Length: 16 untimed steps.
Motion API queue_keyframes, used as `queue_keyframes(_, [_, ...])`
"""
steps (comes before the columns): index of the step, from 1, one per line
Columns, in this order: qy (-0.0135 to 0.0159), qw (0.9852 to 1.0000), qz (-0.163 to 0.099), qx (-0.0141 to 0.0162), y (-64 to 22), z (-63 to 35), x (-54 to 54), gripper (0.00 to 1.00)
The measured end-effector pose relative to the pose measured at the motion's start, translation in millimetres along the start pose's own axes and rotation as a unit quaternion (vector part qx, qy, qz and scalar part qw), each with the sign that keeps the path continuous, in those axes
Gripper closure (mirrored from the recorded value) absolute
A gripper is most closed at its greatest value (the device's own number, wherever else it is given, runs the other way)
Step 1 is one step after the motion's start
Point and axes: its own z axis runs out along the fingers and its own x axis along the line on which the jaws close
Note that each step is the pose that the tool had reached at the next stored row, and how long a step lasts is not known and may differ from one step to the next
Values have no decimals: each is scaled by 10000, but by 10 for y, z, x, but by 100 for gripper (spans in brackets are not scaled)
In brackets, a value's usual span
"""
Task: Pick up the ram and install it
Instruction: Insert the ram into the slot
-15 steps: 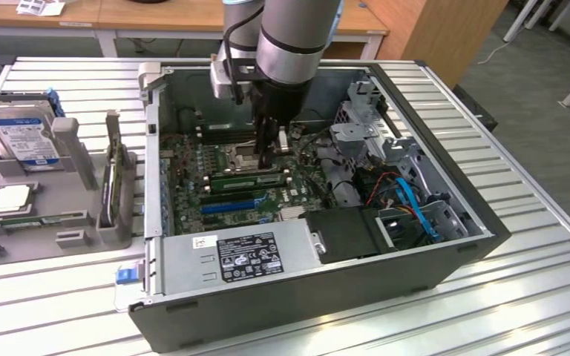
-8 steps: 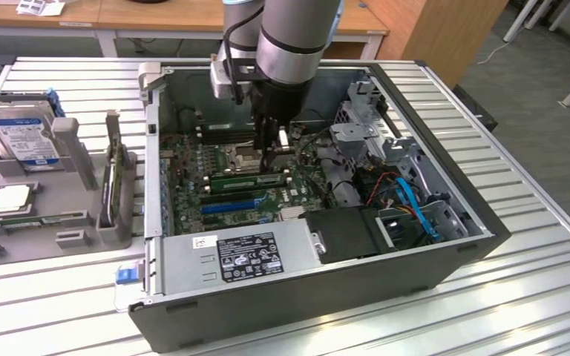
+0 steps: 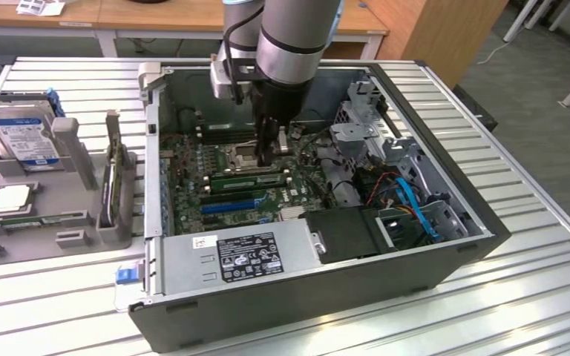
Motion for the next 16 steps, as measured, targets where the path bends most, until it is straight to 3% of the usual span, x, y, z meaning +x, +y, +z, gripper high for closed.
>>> queue_keyframes(1, [0,10000,0,0,0,0,0,73])
queue_keyframes(3, [0,10000,0,0,0,0,0,85])
queue_keyframes(6, [4,10000,0,-1,1,-46,-6,89])
queue_keyframes(10, [2,10000,1,0,7,-193,-19,89])
queue_keyframes(16, [-3,10000,3,-28,6,-199,-19,89])
